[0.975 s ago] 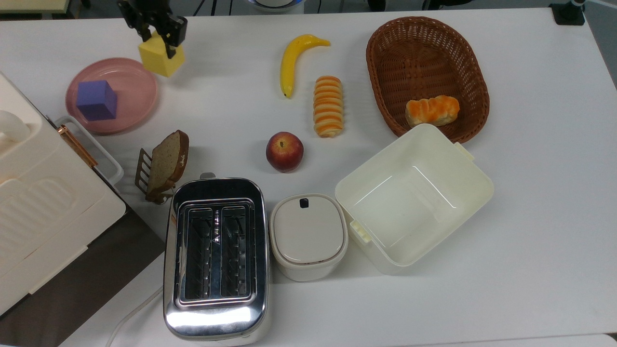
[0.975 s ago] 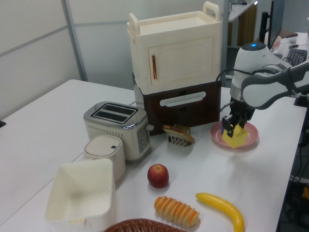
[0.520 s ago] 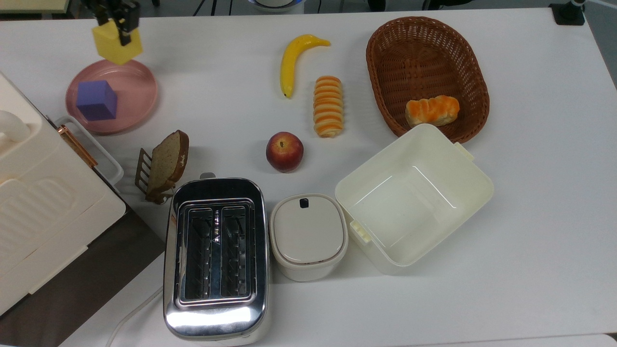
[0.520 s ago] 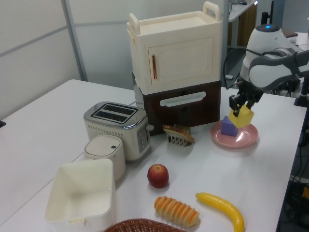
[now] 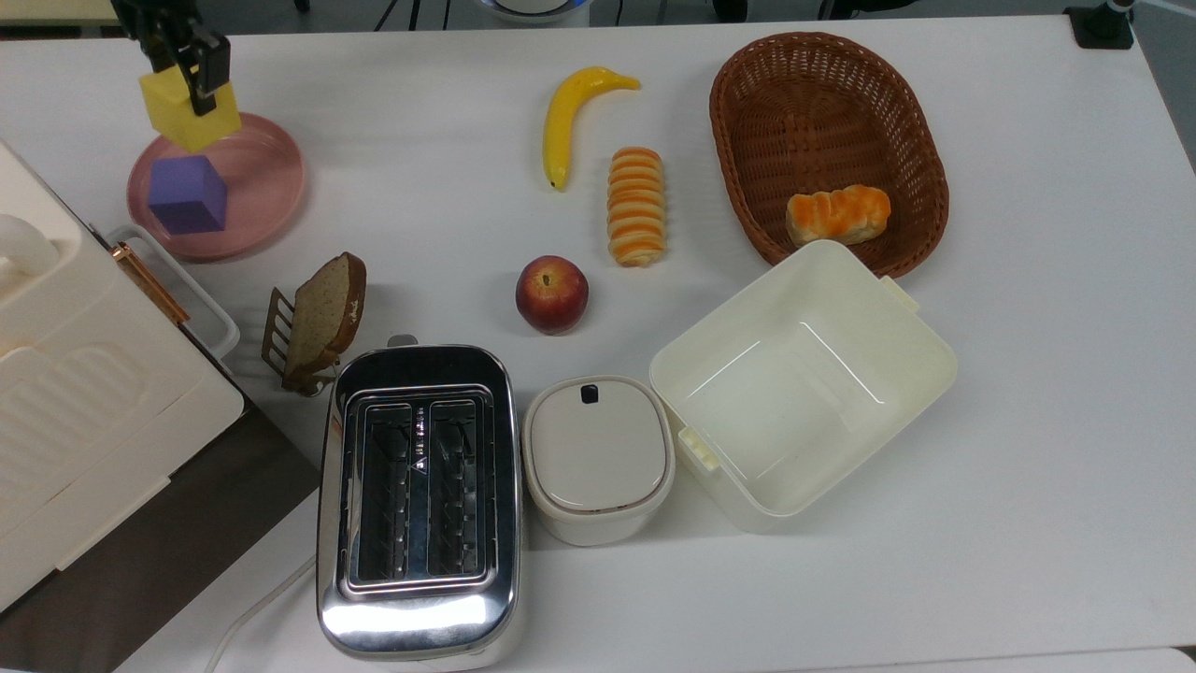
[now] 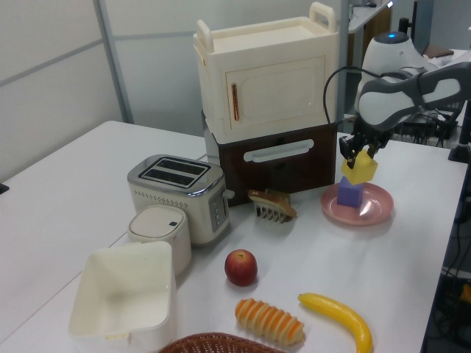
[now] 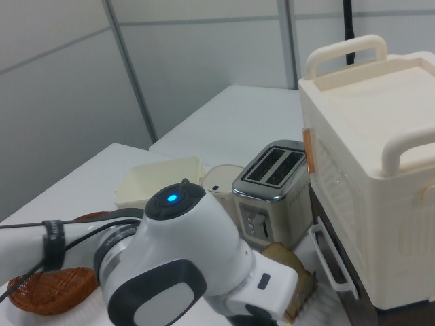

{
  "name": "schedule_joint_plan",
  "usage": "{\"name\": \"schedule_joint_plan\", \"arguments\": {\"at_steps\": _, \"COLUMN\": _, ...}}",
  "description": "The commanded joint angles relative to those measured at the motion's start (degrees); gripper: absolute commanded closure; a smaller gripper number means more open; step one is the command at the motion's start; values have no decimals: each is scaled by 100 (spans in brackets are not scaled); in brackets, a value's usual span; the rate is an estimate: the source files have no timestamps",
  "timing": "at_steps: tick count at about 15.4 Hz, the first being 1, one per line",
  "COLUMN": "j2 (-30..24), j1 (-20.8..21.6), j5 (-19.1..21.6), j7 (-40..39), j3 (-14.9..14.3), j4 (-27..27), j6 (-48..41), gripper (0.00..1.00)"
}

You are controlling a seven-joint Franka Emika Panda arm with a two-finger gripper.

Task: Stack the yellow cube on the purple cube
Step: 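Lower the yellow cube onto the top of the purple cube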

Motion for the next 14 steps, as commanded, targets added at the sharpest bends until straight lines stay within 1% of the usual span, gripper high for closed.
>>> {"name": "schedule_joint_plan", "arguments": {"at_steps": 1, "j2": 328, "j1": 36, "j5": 143, "j7": 21, "j3": -63, "j4": 152, "j6": 347, "gripper": 97}}
{"name": "schedule_joint_plan", "arguments": {"at_steps": 3, "j2": 381, "j1": -25, "j5": 169, "j7": 30, "j3": -72, "j4": 160, "j6": 418, "gripper": 98}}
{"name": "schedule_joint_plan", "arguments": {"at_steps": 6, "j2": 451, "j1": -52, "j5": 371, "j7": 12, "j3": -72, "j4": 230, "j6": 435, "gripper": 98}}
{"name": "schedule_joint_plan", "arguments": {"at_steps": 11, "j2": 486, "j1": -61, "j5": 380, "j7": 12, "j3": -81, "j4": 248, "j6": 435, "gripper": 98}}
{"name": "schedule_joint_plan", "arguments": {"at_steps": 12, "j2": 539, "j1": -148, "j5": 389, "j7": 12, "j3": -81, "j4": 248, "j6": 435, "gripper": 98}}
{"name": "schedule_joint_plan", "arguments": {"at_steps": 14, "j2": 583, "j1": -183, "j5": 389, "j7": 21, "j3": -81, "j4": 248, "j6": 435, "gripper": 98}}
